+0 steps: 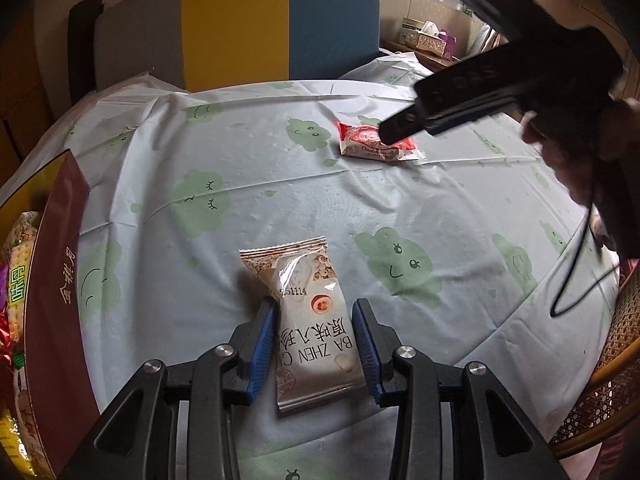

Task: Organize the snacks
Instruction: 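Grasp the red-and-white chocolate packet with the right tool while the left tool holds the white packet, then carry the white pastry packet into the gold tray and open the left tool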

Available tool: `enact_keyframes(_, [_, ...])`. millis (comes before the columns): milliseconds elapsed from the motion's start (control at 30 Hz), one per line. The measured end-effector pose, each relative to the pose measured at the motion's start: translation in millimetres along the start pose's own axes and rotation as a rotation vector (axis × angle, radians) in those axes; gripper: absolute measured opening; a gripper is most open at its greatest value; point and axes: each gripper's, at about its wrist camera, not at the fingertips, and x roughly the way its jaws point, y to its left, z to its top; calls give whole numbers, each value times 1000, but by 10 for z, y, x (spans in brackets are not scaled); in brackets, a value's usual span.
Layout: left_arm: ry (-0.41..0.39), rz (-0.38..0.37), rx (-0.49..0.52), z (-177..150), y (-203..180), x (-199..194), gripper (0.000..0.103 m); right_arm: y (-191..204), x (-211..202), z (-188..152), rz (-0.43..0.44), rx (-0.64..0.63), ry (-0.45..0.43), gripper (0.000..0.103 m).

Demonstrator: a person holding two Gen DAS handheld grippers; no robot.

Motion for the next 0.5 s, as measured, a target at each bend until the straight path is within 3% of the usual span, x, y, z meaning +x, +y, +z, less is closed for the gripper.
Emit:
enact_keyframes(167, [-7, -11, -19, -15, 28, -11, 39, 77, 288, 203, -21, -132, 76, 70])
enact_keyframes(233, [-7, -18, -29, -17, 46, -15, 39, 101, 384, 260, -34, -168, 87, 80])
enact_keyframes(300, [-6, -26, -41, -22, 63, -24, 39, 77, 463, 280, -47, -186, 105, 80])
enact_keyframes(367, [-8, -28, -45, -26, 65, -28, 39, 23, 507, 254, -41, -181, 130, 75])
enact_keyframes(433, [-11, -28, -48, -32, 64, -30, 39, 10, 483, 210, 13, -162, 126, 42])
enact_keyframes(500, [-16, -25, -51, -41, 61, -34, 39, 35, 414, 142, 2, -143, 123, 40])
